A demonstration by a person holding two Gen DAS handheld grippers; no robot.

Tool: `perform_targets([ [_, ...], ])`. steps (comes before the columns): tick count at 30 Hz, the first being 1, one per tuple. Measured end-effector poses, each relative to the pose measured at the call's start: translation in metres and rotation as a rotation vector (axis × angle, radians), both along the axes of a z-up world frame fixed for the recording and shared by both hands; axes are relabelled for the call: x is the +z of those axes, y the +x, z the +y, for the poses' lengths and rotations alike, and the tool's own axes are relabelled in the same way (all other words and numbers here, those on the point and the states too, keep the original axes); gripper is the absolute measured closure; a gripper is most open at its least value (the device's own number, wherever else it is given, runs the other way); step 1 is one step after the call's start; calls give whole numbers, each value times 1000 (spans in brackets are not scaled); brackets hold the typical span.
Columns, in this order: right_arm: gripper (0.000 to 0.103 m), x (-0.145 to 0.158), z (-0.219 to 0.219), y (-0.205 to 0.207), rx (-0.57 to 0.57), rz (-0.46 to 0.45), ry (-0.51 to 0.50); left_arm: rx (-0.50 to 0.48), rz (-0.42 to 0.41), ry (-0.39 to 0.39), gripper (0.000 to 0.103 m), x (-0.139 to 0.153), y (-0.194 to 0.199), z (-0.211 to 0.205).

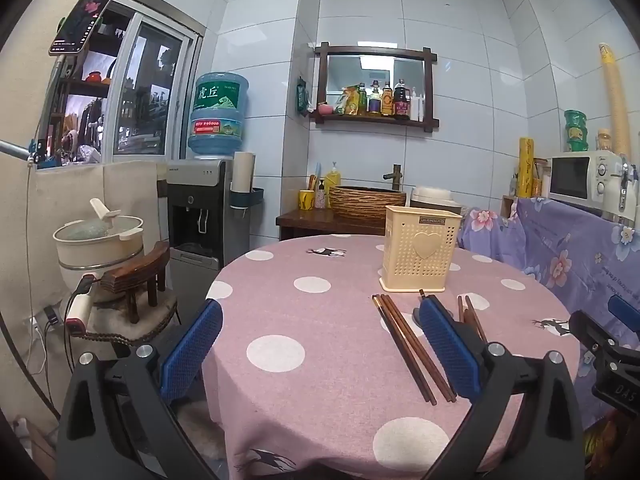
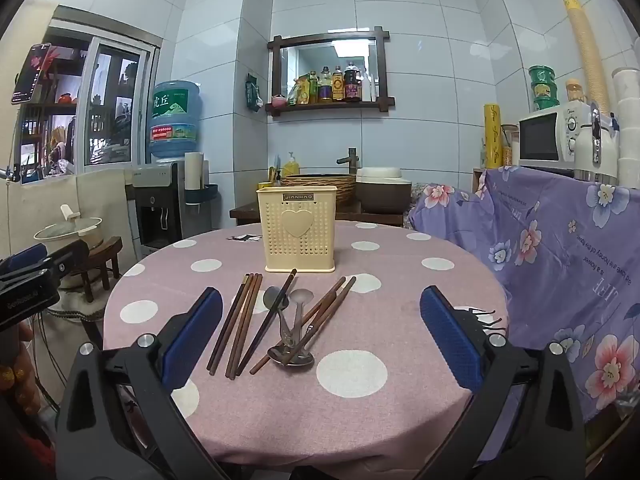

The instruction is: Organize utensils

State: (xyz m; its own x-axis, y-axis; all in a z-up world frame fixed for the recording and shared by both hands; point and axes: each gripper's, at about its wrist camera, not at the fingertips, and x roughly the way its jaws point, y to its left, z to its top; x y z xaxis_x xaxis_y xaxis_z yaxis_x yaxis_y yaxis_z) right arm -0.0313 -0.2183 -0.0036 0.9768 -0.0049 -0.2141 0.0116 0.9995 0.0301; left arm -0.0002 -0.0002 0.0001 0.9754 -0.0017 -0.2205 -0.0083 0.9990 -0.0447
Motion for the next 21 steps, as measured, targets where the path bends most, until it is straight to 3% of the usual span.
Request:
perform_targets([
  [21, 5, -2, -4, 0, -5, 5, 4, 9, -1, -1, 5, 1, -1, 11],
])
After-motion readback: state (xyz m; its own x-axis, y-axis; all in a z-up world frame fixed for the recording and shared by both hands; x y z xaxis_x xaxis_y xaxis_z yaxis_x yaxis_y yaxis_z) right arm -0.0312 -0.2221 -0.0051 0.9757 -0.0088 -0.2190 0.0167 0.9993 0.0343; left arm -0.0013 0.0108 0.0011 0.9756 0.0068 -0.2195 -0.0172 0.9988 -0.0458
